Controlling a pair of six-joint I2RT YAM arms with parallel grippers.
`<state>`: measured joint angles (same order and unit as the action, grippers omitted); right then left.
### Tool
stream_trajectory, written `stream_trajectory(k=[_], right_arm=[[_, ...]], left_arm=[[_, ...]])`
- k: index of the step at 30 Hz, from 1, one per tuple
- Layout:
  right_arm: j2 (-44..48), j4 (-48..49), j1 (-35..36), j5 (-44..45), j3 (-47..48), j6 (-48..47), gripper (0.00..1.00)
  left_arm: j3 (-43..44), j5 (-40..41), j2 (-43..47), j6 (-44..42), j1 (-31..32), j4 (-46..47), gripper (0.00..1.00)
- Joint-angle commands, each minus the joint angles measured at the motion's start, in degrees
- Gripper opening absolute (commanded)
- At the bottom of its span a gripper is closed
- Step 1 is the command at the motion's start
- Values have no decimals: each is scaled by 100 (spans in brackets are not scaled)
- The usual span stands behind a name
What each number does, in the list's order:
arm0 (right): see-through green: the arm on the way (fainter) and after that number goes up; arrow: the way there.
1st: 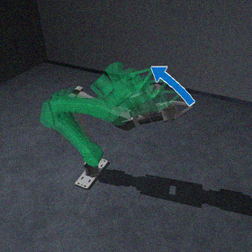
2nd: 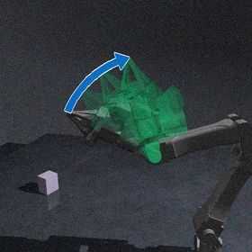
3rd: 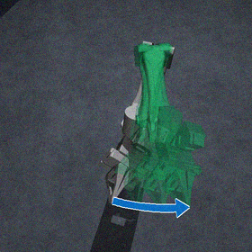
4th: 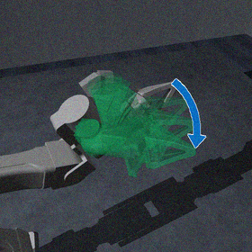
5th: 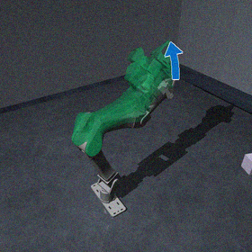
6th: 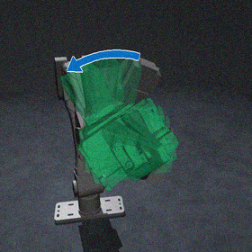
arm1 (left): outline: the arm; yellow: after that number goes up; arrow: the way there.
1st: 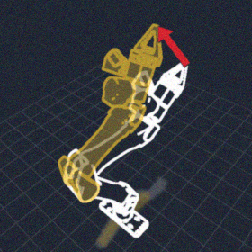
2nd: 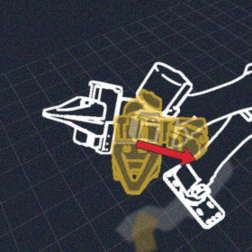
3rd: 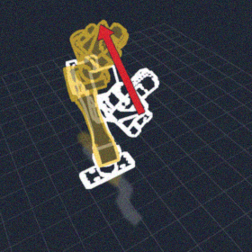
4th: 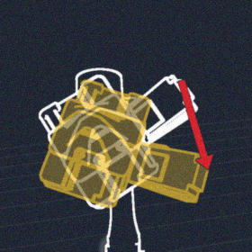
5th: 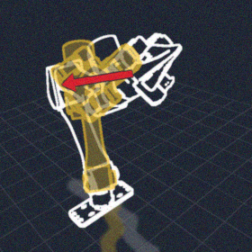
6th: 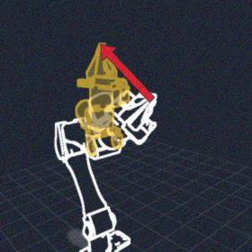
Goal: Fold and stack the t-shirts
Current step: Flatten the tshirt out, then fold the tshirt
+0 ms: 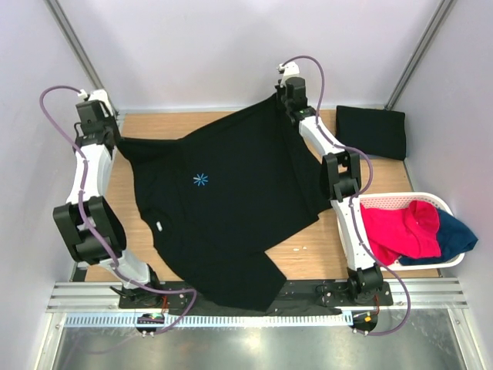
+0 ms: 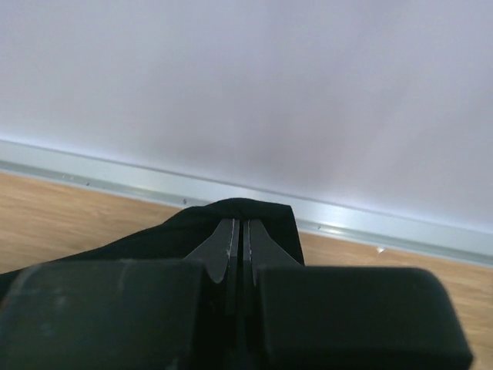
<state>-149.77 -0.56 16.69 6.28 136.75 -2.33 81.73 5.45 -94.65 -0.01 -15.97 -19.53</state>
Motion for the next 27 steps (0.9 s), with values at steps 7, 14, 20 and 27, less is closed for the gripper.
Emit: stream_trajectory(k=[7, 14, 20, 27], right_arm=[[379, 259, -262, -259, 177, 3, 1], [748, -1006, -342, -540, -8, 882, 1], [1222, -1508, -464, -865, -517, 1243, 1], [1670, -2132, -614, -927, -869, 1297, 1]], left_arm=[[115, -704, 1036, -175, 357, 99, 0], [-289, -686, 1554, 177, 787, -349, 0], [-772, -247, 2187, 660, 1166, -814, 0], [-1107, 167, 2996, 792, 1184, -1439, 0]])
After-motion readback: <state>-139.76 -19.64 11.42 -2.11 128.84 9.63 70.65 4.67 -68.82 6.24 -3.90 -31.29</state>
